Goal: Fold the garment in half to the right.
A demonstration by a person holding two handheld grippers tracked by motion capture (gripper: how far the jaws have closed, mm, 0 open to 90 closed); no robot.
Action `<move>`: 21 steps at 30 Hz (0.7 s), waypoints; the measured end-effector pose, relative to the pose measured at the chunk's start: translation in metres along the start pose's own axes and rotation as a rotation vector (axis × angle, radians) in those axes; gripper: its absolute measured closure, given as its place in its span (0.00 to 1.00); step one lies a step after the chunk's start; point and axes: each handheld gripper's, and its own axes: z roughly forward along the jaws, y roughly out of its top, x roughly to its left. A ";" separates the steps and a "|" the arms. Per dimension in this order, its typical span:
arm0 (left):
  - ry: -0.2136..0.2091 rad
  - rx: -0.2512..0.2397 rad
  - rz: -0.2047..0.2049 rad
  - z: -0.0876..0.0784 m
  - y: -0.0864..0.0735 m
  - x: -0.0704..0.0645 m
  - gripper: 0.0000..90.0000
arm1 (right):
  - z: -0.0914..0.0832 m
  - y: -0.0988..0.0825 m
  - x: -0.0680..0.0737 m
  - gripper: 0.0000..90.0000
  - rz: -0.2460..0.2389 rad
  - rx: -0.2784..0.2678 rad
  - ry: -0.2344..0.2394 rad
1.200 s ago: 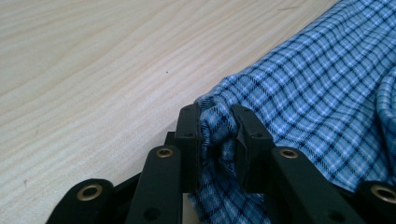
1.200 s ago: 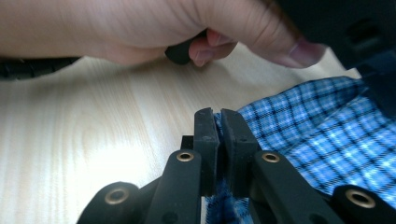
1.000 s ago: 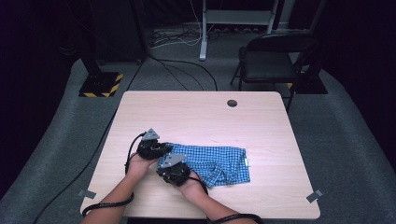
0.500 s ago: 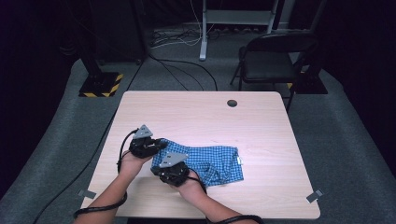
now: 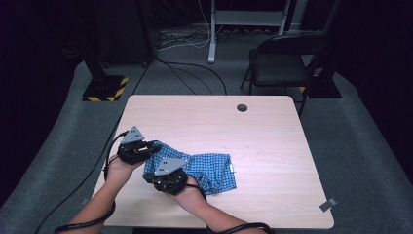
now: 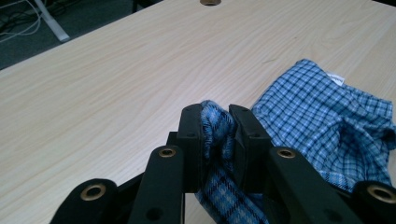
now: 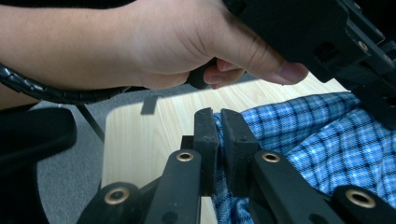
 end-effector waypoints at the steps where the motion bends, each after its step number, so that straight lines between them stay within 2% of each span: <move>1: 0.004 -0.002 -0.002 -0.004 0.002 0.001 0.84 | 0.000 0.002 0.001 0.94 0.000 -0.001 0.001; 6: 0.012 -0.006 0.020 -0.015 0.013 -0.001 0.84 | -0.003 0.012 0.005 0.94 -0.015 -0.017 0.001; 9: 0.007 0.002 0.031 -0.014 0.020 -0.005 0.84 | -0.008 0.015 0.006 0.94 -0.024 -0.021 -0.006; 15: -0.015 0.001 0.043 0.001 0.035 -0.017 0.84 | -0.027 0.013 0.001 0.94 -0.013 -0.020 -0.033; 18: -0.027 0.004 0.049 0.008 0.039 -0.022 0.84 | -0.043 0.006 -0.005 0.94 0.008 -0.024 -0.050; 21: -0.036 0.007 0.054 0.019 0.044 -0.029 0.84 | -0.052 0.001 -0.008 0.94 0.013 -0.019 -0.062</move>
